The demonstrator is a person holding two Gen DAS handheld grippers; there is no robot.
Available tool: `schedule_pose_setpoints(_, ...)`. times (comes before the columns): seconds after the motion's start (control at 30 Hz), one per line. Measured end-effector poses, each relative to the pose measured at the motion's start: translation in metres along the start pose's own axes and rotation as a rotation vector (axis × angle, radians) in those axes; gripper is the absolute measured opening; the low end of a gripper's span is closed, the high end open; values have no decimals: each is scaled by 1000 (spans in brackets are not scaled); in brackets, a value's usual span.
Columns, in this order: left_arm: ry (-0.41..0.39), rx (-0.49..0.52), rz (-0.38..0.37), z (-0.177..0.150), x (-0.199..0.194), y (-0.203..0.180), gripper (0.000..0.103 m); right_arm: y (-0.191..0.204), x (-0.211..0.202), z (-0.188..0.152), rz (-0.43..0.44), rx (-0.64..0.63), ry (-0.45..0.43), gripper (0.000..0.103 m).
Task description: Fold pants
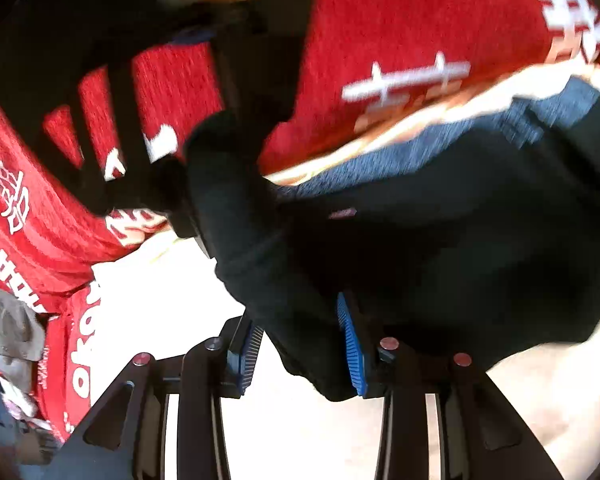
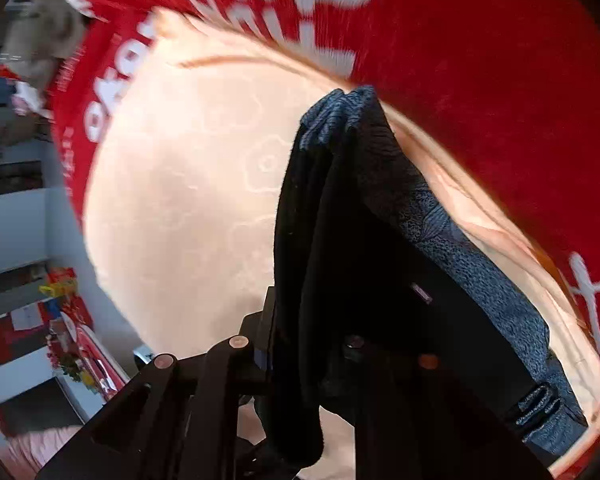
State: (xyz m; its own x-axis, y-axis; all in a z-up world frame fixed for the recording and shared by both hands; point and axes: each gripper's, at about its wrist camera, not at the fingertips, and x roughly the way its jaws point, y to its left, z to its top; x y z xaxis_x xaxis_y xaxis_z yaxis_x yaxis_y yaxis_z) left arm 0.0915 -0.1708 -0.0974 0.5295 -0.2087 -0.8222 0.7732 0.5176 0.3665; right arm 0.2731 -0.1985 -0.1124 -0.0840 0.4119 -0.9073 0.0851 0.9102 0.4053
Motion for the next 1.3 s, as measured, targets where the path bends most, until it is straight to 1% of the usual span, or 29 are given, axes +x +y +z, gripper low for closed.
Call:
schedule_pose_setpoints(0.1, -56, 2, -14, 17, -31, -6, 38, -12, -36, -27, 88, 8, -94, 16)
schedule_pose_setpoints(0.13, -80, -7, -32, 26, -45, -9, 38, -17, -48, -35, 116, 17, -123, 16)
schedule_pose_setpoints(0.2, -105, -18, -62, 38, -63, -13, 38, -29, -74, -58, 174, 35, -192, 16)
schedule_pose_setpoints(0.23, -124, -22, -87, 47, -77, -19, 38, -37, -89, -75, 198, 42, -236, 16)
schedule_pose_setpoints(0.3, -147, -15, -113, 61, -90, -28, 38, -52, -113, -103, 232, 61, -303, 16)
schedule_pose_setpoints(0.43, -197, 46, -168, 88, -120, -68, 38, -91, -154, -160, 286, 125, -430, 16)
schedule_pose_setpoints(0.5, -212, 90, -205, 103, -134, -100, 38, -112, -170, -196, 290, 154, -494, 16)
schedule_pose_setpoints(0.53, -215, 104, -216, 106, -136, -109, 38, -126, -177, -213, 295, 175, -521, 16)
schedule_pose_setpoints(0.57, -216, 136, -235, 112, -140, -129, 38, -142, -183, -228, 303, 195, -541, 16)
schedule_pose_setpoints(0.63, -213, 185, -253, 119, -141, -154, 38, -167, -184, -256, 320, 245, -575, 16)
schedule_pose_setpoints(0.67, -209, 218, -267, 122, -140, -175, 38, -180, -184, -270, 328, 272, -587, 16)
schedule_pose_setpoints(0.77, -186, 266, -293, 126, -130, -214, 38, -223, -177, -311, 340, 339, -610, 16)
schedule_pose_setpoints(0.93, -118, 344, -303, 125, -99, -278, 38, -290, -141, -352, 383, 471, -610, 16)
schedule_pose_setpoints(1.0, -88, 359, -303, 119, -88, -289, 38, -308, -122, -359, 397, 509, -604, 16)
schedule_pose_setpoints(1.07, -54, 374, -304, 116, -76, -301, 38, -324, -104, -363, 392, 540, -587, 18)
schedule_pose_setpoints(1.13, -45, 385, -297, 112, -71, -304, 39, -334, -88, -366, 388, 569, -569, 19)
schedule_pose_setpoints(1.17, -46, 392, -293, 110, -71, -303, 46, -339, -81, -367, 390, 582, -564, 19)
schedule_pose_setpoints(1.2, -48, 397, -303, 109, -72, -300, 50, -341, -77, -367, 394, 590, -563, 19)
schedule_pose_setpoints(1.3, -44, 404, -332, 105, -77, -292, 51, -344, -75, -376, 372, 617, -562, 24)
